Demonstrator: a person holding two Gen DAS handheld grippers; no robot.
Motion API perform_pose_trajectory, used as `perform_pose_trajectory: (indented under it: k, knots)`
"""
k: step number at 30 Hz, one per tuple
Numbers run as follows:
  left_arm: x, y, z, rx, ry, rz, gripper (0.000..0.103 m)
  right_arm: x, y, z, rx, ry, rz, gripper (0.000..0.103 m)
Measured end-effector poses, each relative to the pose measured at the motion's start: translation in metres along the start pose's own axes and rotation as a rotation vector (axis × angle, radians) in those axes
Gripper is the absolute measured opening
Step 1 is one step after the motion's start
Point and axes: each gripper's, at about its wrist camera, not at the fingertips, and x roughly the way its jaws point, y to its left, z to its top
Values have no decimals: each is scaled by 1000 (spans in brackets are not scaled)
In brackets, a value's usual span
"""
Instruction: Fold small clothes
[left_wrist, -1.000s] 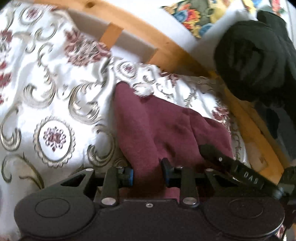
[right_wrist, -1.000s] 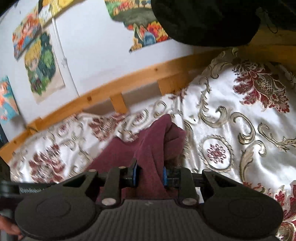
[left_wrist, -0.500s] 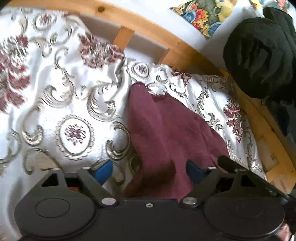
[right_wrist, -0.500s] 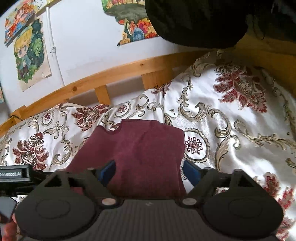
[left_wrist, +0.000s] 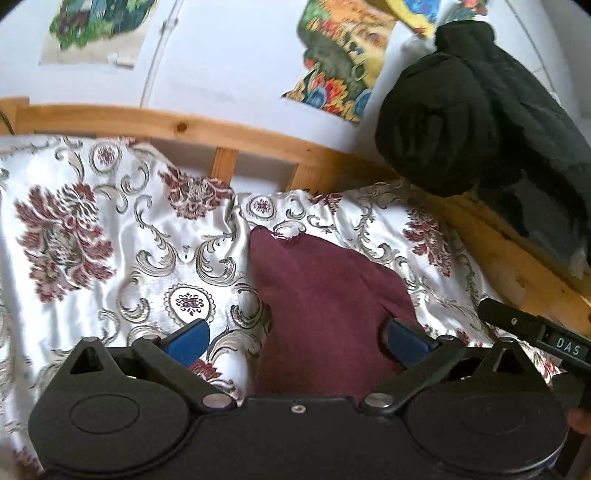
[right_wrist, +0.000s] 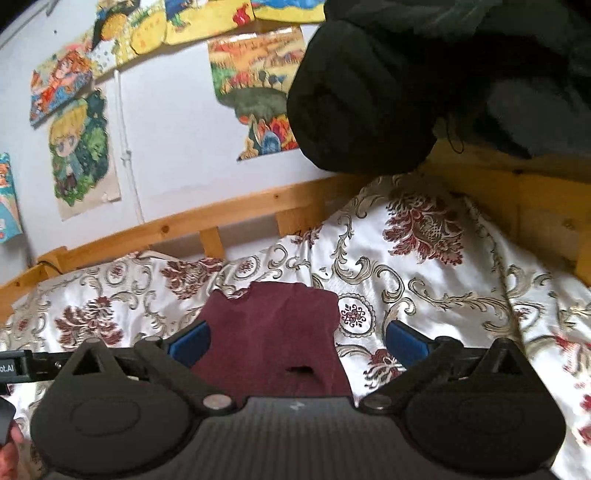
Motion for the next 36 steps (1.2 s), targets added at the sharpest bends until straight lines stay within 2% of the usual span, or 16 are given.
perform_pose_trajectory:
  k: [8,11,14,18,36]
  knots:
    - [-65,-9,-27,60,-16,16,102,-65,10,-22,4,17,11,103]
    - [-82,-15,-37,115,1,39,102,-82,18,-30,-49,48,19,103]
    - [-97,-14,-45,105,2,28,102,-98,25,-35,-107,44,6,103]
    - [-103,-14,-49,105,4,38,102,-109,29,-37,-122,33,-2,103]
    - [-102,-13,-49,98,19,42,102,-105,22,-37,-88,55,-16,103]
